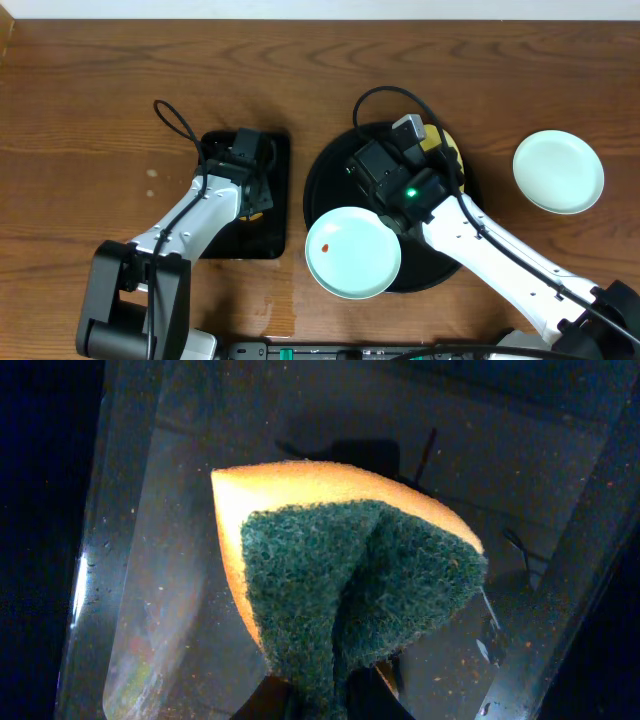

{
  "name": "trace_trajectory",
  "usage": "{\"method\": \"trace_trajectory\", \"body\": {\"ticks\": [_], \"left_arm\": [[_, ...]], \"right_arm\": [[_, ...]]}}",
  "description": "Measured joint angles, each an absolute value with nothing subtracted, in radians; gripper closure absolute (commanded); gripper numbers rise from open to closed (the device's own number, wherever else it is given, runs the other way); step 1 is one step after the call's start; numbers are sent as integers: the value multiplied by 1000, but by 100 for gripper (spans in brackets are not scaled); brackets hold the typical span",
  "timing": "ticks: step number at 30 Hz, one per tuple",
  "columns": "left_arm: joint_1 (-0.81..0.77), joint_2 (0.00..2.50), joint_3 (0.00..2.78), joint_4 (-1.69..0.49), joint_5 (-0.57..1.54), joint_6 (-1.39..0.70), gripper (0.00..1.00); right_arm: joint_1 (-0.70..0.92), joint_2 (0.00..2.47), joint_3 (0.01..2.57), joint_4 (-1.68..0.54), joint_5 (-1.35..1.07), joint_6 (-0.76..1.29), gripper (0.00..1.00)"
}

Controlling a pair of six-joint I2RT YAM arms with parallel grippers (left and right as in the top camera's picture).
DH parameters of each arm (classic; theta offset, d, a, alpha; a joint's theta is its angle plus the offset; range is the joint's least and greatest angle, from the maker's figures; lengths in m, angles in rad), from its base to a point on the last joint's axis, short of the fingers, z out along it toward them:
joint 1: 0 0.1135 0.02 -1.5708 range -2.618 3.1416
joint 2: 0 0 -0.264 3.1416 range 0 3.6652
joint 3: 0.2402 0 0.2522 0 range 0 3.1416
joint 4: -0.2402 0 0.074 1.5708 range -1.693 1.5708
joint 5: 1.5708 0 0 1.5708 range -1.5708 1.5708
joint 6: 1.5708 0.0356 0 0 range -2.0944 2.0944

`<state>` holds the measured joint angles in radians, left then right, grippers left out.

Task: Clean dirty plates on tray and stack at the side
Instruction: 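Lift the yellow plate off the round tray with the right gripper, then carry the yellow plate right and lower it onto the pale blue plate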

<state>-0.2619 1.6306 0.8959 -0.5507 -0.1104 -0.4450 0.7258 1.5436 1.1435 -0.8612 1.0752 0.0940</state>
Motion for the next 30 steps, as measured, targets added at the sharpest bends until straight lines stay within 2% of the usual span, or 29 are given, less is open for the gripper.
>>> {"method": "trace_trajectory", "body": {"ticks": [10, 15, 21, 30], "left_arm": [[-262, 1631, 896, -551, -111, -445, 87], [-262, 1631, 896, -551, -110, -445, 88], [-262, 1631, 896, -551, -110, -445, 87], [-262, 1631, 896, -551, -110, -445, 87]], "right_arm": [[726, 1542, 1143, -829, 1073, 94, 99], [690, 1501, 1144, -822, 974, 117, 99], [477, 1385, 1152, -807, 731, 161, 99], [-10, 1335, 1163, -795, 327, 236, 99]]}}
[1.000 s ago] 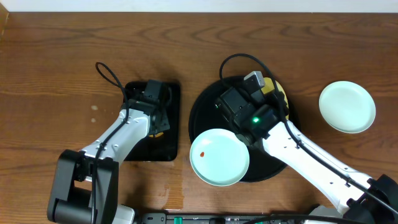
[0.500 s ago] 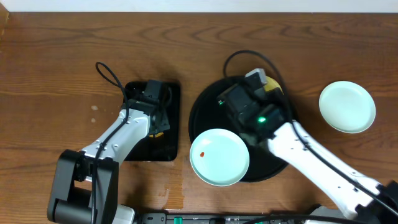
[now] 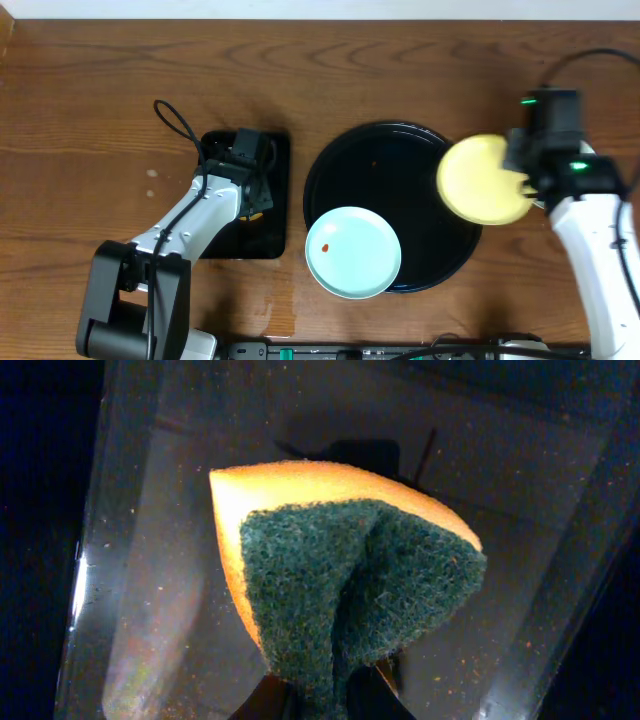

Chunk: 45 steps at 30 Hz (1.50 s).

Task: Clean dirty plates on tray and stack at the side
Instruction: 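Carry the yellow plate right and lower it onto the pale blue plate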

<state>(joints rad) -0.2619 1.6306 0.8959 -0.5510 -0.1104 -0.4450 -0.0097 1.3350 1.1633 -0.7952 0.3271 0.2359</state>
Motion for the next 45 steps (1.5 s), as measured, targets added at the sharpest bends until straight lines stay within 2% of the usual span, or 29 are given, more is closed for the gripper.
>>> {"method": "trace_trajectory", "body": {"ticks": [4, 8, 9, 11, 14, 22, 27, 32, 45], "left_arm": [[-262, 1631, 896, -551, -110, -445, 87], [-262, 1631, 896, -551, -110, -445, 87], [-262, 1631, 896, -551, -110, -445, 87], [-262, 1631, 896, -551, -110, -445, 87], [-262, 1631, 896, -552, -110, -445, 87], [-262, 1631, 896, -561, -110, -445, 87], [-262, 1631, 896, -564, -110, -445, 87], [-262, 1631, 896, -563, -110, -445, 87], [-262, 1631, 896, -565, -110, -445, 87]], "right_arm": [[-222, 1341, 1164, -769, 188, 256, 99], [-364, 1375, 1164, -768, 69, 264, 99], [-389, 1389, 1164, -775, 41, 265, 94], [-419, 1423, 1164, -798, -2, 276, 78], [-439, 1494, 1164, -824, -45, 281, 65], [-466, 1708, 1164, -774, -78, 260, 58], [-474, 1761, 1164, -716, -82, 207, 69], [-474, 1823, 1164, -710, -122, 110, 99], [-513, 1769, 1168, -649, -107, 95, 99]]}}
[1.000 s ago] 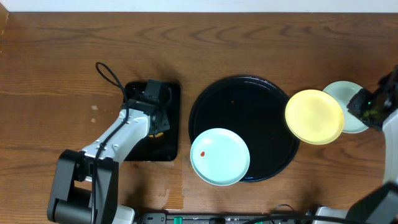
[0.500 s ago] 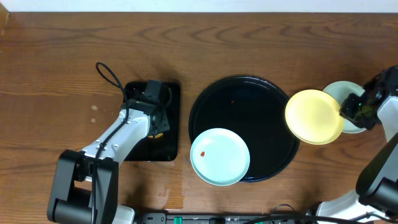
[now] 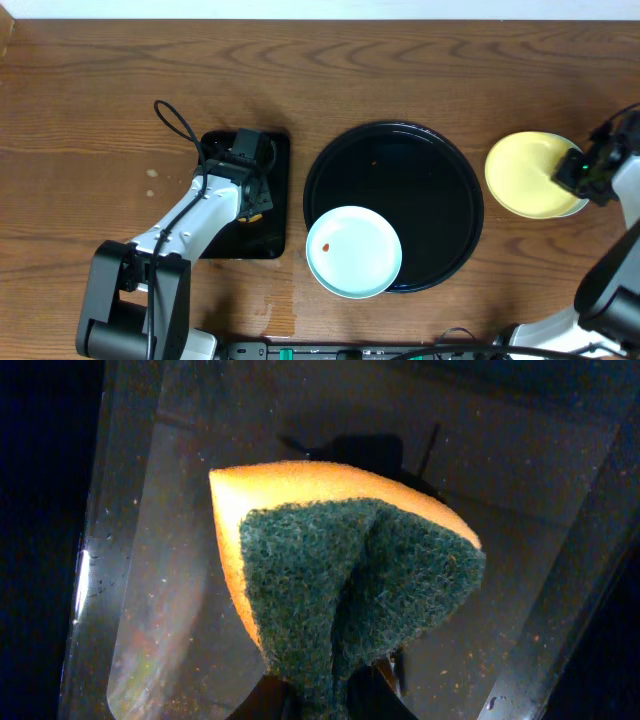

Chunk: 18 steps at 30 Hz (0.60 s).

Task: Clean dirty plates on tray and stack at the side
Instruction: 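Carry the yellow plate right and lower it onto the pale blue plate, then open the right gripper and release the yellow plate on the stack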

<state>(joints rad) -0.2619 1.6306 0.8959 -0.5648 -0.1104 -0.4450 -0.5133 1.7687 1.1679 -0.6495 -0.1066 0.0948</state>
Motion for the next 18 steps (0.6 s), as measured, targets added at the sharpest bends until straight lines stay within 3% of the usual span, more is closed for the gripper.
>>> {"method": "trace_trajectory", "body": {"ticks": [12, 18], "left_arm": [[-262, 1631, 896, -565, -110, -445, 87], [-262, 1631, 896, -565, -110, -445, 90]], "right_arm": [[-532, 1687, 1169, -709, -78, 138, 99], [-532, 1687, 1169, -766, -249, 130, 79]]}}
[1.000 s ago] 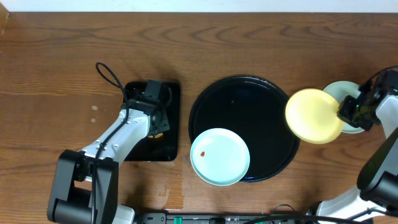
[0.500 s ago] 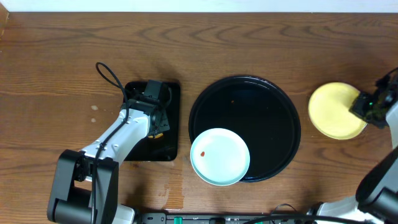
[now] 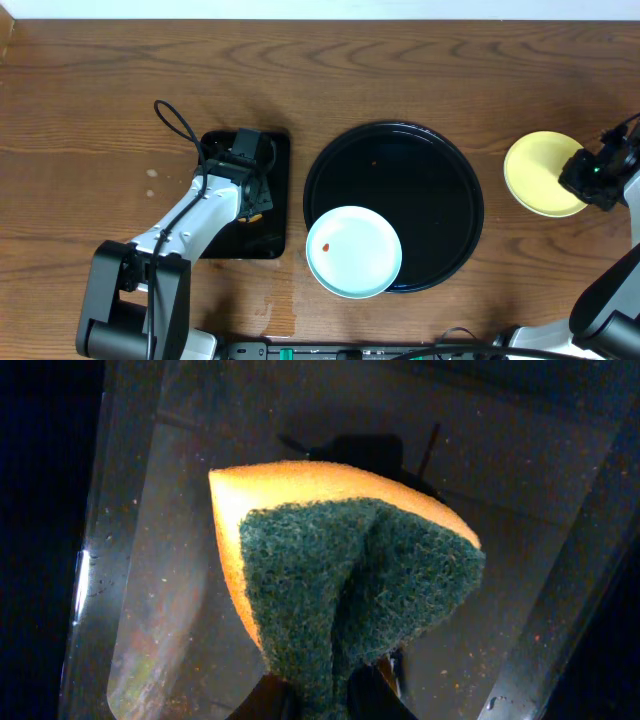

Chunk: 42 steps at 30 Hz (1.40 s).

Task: Clean dirty plates on tray and stack at the side
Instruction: 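Open the right gripper and release the yellow plate on the stack, then move the right gripper to the red-stained pale blue plate's rim and grasp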

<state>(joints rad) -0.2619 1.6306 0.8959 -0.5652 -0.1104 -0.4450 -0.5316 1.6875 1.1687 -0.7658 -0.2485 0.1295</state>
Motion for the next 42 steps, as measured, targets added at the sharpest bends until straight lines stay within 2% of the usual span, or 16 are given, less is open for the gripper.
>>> {"method": "trace_trajectory", "body": {"ticks": [3, 7, 14, 19, 26, 32, 34, 38, 39, 42], "left_arm": [[-262, 1631, 896, -566, -109, -443, 92], [-262, 1615, 896, -572, -81, -393, 92], [-262, 1470, 896, -577, -39, -304, 89], [-262, 1484, 894, -558, -32, -284, 89], [-262, 1559, 880, -535, -33, -280, 89], [-262, 1560, 876, -526, -33, -279, 88], [-262, 1560, 876, -526, -33, -279, 88], [-262, 1560, 876, -526, -33, -279, 88], [-262, 1560, 876, -526, -33, -279, 88], [-262, 1560, 876, -526, -32, -279, 88]], "right_arm": [[-516, 1685, 1169, -812, -362, 100, 72], [-445, 1644, 1169, -884, -437, 55, 69], [-220, 1531, 1170, -1020, -482, 15, 59], [-17, 1533, 1151, -1071, -435, 6, 55], [284, 1535, 995, -966, -366, 15, 51], [440, 1536, 847, -799, -340, 68, 52], [472, 1536, 811, -760, -325, 94, 57], [496, 1536, 767, -712, -257, 154, 94], [496, 1536, 763, -702, -245, 162, 99], [489, 1536, 765, -672, -201, 192, 99]]}}
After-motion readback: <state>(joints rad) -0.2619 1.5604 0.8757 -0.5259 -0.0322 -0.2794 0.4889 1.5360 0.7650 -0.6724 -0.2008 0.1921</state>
